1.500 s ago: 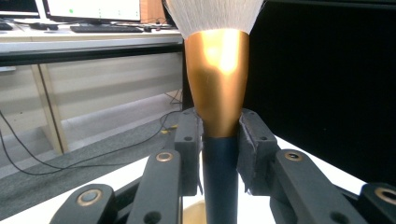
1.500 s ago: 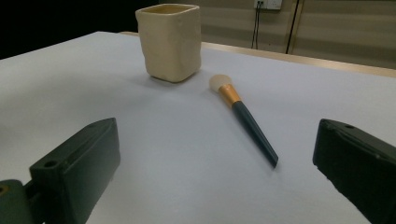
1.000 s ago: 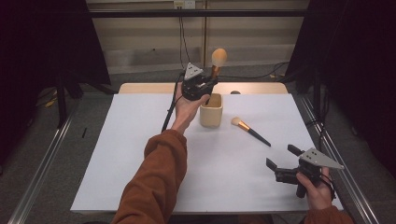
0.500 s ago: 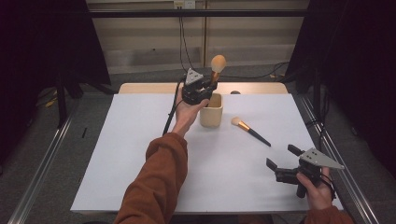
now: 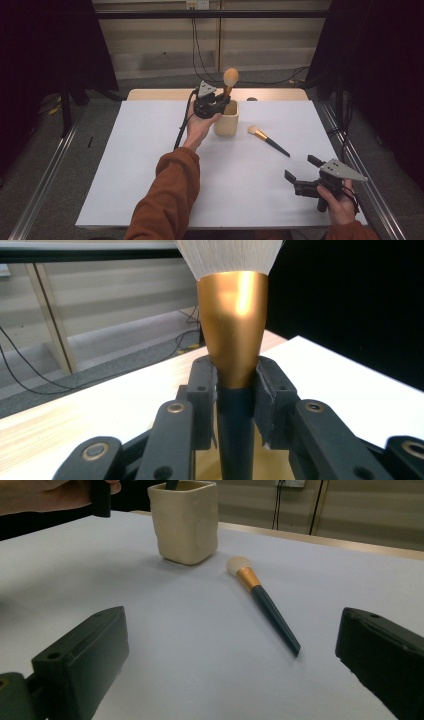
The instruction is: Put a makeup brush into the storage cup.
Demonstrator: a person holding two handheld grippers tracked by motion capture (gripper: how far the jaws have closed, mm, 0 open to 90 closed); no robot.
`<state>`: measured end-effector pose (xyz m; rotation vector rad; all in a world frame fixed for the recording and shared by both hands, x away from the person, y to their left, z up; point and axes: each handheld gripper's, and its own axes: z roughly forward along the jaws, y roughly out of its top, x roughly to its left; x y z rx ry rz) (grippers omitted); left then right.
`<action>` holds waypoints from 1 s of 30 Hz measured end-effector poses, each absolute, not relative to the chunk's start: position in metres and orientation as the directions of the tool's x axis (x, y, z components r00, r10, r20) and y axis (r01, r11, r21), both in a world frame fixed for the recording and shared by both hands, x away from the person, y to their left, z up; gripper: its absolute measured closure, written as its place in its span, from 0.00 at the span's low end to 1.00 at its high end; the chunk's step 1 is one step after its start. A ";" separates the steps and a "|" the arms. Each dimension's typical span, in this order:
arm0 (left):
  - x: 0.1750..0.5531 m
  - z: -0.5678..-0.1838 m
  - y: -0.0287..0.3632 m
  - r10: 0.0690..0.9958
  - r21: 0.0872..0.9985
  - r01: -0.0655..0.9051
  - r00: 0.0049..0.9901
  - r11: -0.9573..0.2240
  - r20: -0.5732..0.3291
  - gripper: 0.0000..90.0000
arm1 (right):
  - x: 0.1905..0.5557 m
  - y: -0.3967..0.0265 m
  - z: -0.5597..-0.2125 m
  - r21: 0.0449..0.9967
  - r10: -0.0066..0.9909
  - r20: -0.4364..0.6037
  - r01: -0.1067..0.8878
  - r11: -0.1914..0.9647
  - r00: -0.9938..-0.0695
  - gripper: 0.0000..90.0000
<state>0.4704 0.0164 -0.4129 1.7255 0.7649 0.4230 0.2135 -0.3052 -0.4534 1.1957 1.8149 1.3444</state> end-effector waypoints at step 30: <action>0.469 -0.423 0.021 0.668 0.911 0.347 0.735 -0.223 -0.116 0.77 | 0.214 -0.304 -0.454 0.943 0.898 0.056 0.319 0.097 -0.437 0.00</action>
